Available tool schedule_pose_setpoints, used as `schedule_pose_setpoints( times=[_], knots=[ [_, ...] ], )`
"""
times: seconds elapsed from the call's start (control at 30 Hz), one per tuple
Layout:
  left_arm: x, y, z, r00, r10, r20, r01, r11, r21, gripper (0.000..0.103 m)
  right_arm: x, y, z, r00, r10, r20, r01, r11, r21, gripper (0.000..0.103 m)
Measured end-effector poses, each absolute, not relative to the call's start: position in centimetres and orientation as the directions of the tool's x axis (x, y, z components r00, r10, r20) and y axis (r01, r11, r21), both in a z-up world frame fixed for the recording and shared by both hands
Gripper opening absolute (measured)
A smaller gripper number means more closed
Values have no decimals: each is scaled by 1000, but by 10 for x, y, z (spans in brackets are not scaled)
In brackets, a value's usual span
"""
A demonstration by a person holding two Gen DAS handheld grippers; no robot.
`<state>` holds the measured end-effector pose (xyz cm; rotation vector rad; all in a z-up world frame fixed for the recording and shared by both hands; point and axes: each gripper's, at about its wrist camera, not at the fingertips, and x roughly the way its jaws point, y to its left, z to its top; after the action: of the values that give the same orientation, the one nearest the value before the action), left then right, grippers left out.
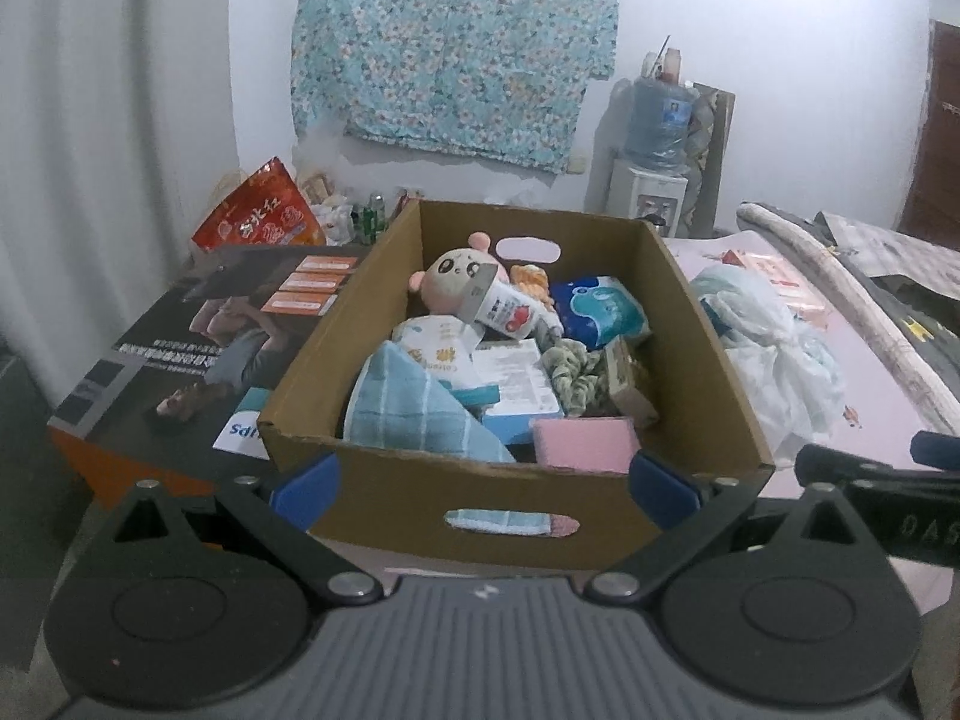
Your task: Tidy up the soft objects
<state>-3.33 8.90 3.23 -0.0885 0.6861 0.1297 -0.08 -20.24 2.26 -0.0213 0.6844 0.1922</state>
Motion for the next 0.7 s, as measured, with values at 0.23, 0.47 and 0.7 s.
schedule_pose_setpoints(
  times=[0.23,0.47,0.7],
  knots=[
    [-35,90,30,747,112,-655,-159,987,-13,103,0,-201,17,739,164,-653,-179,983,45,102],
    [-35,86,29,712,130,-690,-154,988,27,103,-4,-202,12,715,172,-678,-188,981,51,102],
    [-34,92,28,674,170,-719,-182,981,62,103,2,-194,7,687,181,-704,-201,978,56,102]
  ],
)
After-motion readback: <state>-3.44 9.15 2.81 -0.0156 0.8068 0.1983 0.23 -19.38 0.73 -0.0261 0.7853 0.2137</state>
